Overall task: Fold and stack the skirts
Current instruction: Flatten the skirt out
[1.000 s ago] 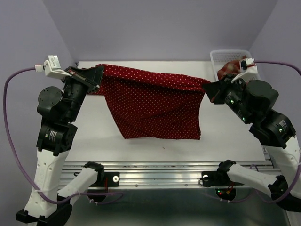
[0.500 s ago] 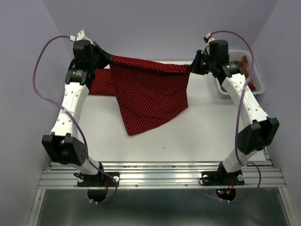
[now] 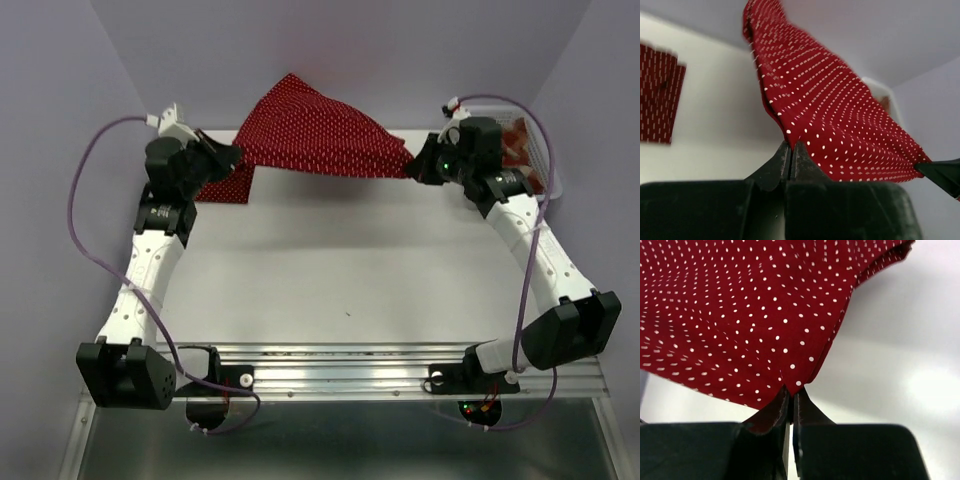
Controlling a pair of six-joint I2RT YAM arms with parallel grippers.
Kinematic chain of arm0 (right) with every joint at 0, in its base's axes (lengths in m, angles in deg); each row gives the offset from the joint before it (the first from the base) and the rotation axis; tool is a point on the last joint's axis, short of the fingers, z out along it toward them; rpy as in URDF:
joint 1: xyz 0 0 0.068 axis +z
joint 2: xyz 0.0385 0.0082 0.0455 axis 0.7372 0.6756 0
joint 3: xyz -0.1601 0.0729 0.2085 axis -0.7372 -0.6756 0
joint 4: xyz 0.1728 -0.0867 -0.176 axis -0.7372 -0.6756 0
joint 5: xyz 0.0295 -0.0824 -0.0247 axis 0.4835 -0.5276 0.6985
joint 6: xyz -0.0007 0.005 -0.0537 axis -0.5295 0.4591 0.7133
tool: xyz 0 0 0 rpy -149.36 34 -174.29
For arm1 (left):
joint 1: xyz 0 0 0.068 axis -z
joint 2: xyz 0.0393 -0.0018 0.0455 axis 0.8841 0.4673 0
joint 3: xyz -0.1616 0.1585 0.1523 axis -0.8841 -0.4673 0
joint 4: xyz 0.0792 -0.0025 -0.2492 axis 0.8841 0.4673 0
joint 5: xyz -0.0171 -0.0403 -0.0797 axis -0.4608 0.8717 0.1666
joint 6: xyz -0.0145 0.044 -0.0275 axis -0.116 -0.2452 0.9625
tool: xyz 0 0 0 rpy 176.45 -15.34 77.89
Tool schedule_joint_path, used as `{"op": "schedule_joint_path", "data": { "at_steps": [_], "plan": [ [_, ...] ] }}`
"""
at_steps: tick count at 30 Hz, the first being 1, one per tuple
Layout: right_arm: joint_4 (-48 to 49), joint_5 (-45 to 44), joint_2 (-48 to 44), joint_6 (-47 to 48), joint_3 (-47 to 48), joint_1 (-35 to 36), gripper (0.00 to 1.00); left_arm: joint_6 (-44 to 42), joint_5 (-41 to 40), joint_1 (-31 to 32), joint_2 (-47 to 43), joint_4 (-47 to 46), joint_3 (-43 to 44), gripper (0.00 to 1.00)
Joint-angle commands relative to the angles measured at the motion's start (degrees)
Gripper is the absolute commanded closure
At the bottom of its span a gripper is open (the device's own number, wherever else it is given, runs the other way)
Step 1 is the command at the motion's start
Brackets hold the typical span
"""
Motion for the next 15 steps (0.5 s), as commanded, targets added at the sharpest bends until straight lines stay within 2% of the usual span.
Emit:
{"op": "schedule_joint_path", "data": {
  "at_steps": [1, 3, 4, 5, 6, 7, 8, 9, 12, 15],
  "plan": [
    [3.0, -0.7, -3.7, -1.4, -17.6, -1.0, 0.93, 1.0, 0.6, -0.7, 0.1, -3.5, -20.0, 1.0],
    [2.7, -0.2, -7.9, -2.8, -27.2, -1.0, 0.83, 1.8, 0.5, -0.2, -0.9, -2.6, -25.6, 1.0],
    [2.0, 0.3, -9.2, -3.2, -30.0, -1.0, 0.79, 2.1, -0.2, 0.0, -2.3, -1.6, -29.9, 0.97],
    [-0.4, 1.3, -10.3, -3.0, -32.3, -1.0, 0.69, 2.0, -0.8, 0.3, -3.1, 0.7, -31.7, 0.7],
    [-2.6, 3.1, -12.3, -2.1, -34.1, -1.0, 0.56, 1.9, -1.9, 0.7, -4.2, 2.3, -33.0, 0.54],
    [-4.7, 3.3, -13.3, -1.7, -36.0, -1.0, 0.3, 2.0, -4.9, 1.5, -6.9, 4.2, -33.7, 0.38],
    [-8.3, 3.5, -14.5, -1.1, -36.6, -1.0, 0.19, 2.2, -6.5, 2.0, -8.3, 8.0, -34.3, 0.02],
    [-10.1, 3.1, -16.4, -0.7, -36.6, -1.0, 0.0, 3.6, -7.8, 2.4, -10.2, 9.4, -34.5, 0.01],
    [-14.5, 1.9, -19.0, 0.1, -33.9, -1.0, 0.0, 4.4, -9.7, 2.7, -16.0, 13.2, -33.4, 0.01],
    [-14.5, 1.7, -21.4, 0.2, -31.9, -1.0, 0.0, 4.2, -11.2, 2.8, -19.8, 16.2, -31.1, 0.01]
  ]
}}
